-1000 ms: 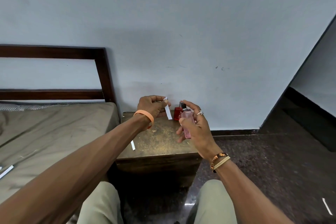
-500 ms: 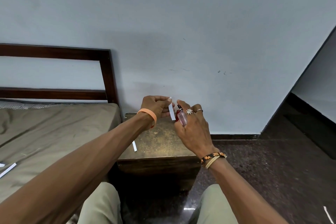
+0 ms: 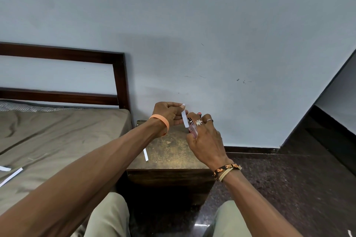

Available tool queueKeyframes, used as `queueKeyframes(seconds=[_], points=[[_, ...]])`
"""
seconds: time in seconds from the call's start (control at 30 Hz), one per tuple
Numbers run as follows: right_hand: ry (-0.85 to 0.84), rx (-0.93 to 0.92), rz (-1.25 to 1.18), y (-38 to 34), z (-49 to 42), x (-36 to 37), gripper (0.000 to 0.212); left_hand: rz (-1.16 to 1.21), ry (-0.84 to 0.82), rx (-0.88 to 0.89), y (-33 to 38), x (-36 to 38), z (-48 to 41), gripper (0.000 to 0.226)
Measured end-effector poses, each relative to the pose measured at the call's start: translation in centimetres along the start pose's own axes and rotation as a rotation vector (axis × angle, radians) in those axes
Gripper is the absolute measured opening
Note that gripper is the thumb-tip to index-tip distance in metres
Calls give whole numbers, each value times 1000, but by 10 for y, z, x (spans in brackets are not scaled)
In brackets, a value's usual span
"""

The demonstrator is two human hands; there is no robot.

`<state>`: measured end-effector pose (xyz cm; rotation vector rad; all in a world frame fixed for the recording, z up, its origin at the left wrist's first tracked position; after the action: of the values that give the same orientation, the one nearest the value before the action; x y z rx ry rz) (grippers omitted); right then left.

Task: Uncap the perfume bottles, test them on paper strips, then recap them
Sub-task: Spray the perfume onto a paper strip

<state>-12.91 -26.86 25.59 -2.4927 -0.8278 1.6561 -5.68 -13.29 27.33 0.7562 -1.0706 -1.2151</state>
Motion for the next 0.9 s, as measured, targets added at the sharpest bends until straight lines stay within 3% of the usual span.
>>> queueKeyframes(seconds=[0.17, 0.3, 0.47, 0.63, 0.8, 0.9], points=[[11, 14, -5, 2, 5, 5, 53, 16, -11, -10, -1, -3, 0, 9], [-35, 43, 40, 6, 6, 10, 31, 15, -6, -19, -4, -7, -3, 15], [-12, 21, 3, 2, 5, 12, 49, -11, -1, -28, -11, -9, -7, 14], [-33, 9, 72, -3, -4, 10, 38, -39, 6, -31, -15, -7, -6, 15], [10, 2, 34, -5, -4, 12, 51, -24, 3, -29, -14, -10, -7, 14], [-16, 4, 42, -4, -10, 10, 46, -42, 14, -33, -16, -12, -11, 14]])
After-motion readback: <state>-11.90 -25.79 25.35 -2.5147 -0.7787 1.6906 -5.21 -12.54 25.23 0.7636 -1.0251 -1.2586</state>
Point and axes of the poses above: each hand's wrist, its own z-axis away from the middle knuckle, its own x-axis out of the palm, y = z × x, the point moved 3 cm from there along -z, towards the middle knuckle, and after that the axes turned 10 degrees about -x, right-handed, at the moved point
